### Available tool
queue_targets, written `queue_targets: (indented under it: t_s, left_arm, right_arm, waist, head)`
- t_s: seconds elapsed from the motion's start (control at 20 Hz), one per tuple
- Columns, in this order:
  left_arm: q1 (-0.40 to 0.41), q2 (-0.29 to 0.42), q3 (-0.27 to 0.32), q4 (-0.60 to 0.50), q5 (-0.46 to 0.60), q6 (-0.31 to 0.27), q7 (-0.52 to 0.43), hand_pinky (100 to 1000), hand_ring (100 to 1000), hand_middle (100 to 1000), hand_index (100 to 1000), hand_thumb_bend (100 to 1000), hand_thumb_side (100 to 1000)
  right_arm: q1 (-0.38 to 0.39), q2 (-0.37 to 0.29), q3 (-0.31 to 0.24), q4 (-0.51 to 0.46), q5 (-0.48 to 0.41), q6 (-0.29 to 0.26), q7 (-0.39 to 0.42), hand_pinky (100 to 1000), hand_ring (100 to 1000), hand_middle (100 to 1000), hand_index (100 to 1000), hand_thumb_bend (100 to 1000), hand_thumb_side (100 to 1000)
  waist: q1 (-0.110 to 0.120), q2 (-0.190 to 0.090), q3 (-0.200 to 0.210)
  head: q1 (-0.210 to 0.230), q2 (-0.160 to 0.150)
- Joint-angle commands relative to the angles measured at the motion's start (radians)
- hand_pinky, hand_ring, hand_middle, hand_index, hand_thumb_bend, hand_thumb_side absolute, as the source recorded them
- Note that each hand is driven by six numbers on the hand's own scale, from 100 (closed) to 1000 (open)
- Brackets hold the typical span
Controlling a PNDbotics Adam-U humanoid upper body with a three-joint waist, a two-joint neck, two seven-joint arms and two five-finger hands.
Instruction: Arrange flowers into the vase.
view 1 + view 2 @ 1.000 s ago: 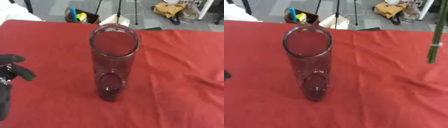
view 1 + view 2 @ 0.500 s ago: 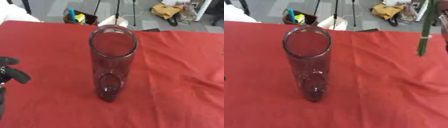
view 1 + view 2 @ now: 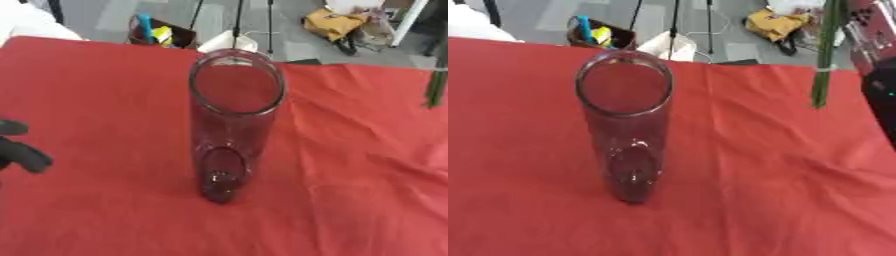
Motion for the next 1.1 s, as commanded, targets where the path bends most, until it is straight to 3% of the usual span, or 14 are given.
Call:
queue_targets:
  t_s: [0.05,0.55,0.9,1.1]
  left_arm:
    - [-0.013,0.017,-0.009,-0.016,0.006,-0.002,-0.005,507,461,659,756,100,947]
    - [-0.025,0.019,-0.017,-0.016,0.013,-0.001,-0.015,507,461,660,755,100,945]
    - [-0.027,0.013,-0.027,-0.016,0.021,0.002,-0.029,507,460,660,755,100,945]
    - [-0.03,0.012,-0.031,-0.016,0.031,0.004,-0.034,507,461,660,755,100,942]
  right_arm:
    - [-0.028,-0.012,-0.007,0.001,-0.023,-0.006,0.003,100,270,100,100,100,563]
    - [-0.083,0.013,-0.01,0.017,-0.073,-0.035,-0.039,100,240,100,100,100,557]
    - [-0.143,0.066,-0.027,0.079,0.0,-0.071,-0.099,100,225,100,100,100,554]
    - [-0.161,0.076,-0.019,0.107,0.053,-0.062,-0.111,100,236,100,100,100,553]
  waist:
    - [0.0,-0.016,0.007]
    - [-0.019,-0.011,0.053]
    - [-0.02,-0.008,0.09]
    - [-0.017,-0.017,0.096]
  head:
    - [-0.009,-0.009]
    - [-0.046,-0.025]
    - [-0.117,-0.04]
    - [-0.145,-0.037]
